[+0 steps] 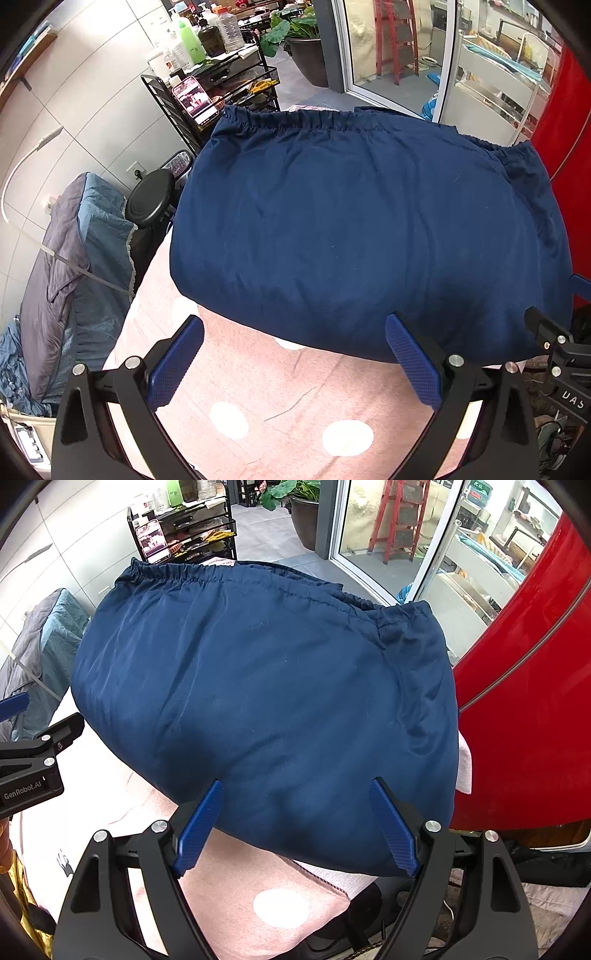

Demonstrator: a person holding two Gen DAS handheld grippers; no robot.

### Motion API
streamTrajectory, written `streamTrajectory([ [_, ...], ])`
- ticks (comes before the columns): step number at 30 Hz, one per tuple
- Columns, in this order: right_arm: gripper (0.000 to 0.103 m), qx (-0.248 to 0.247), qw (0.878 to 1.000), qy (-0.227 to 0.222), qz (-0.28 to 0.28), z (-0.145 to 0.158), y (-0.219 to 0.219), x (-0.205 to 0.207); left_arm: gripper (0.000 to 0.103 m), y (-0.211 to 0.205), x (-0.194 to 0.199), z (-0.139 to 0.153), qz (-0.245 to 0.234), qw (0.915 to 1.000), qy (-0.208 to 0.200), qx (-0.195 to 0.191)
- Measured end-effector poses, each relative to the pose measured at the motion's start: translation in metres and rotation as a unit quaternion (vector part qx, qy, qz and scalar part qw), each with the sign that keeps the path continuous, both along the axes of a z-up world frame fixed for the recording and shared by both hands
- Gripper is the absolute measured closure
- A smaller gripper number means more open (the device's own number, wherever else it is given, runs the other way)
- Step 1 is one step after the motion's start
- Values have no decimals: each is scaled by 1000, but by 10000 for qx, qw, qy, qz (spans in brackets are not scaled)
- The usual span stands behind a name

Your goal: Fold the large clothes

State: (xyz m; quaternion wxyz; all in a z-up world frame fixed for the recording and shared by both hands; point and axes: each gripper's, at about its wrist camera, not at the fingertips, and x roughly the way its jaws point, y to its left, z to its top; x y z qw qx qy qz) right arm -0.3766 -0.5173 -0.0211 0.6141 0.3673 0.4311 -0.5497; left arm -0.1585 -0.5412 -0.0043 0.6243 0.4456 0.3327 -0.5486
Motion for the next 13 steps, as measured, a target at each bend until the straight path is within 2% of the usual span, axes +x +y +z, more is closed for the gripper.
streamTrajectory([
  [13,23,0,10000,20,-5,-1,2,-1,6,-2,1,-1,64,10000,9,22],
])
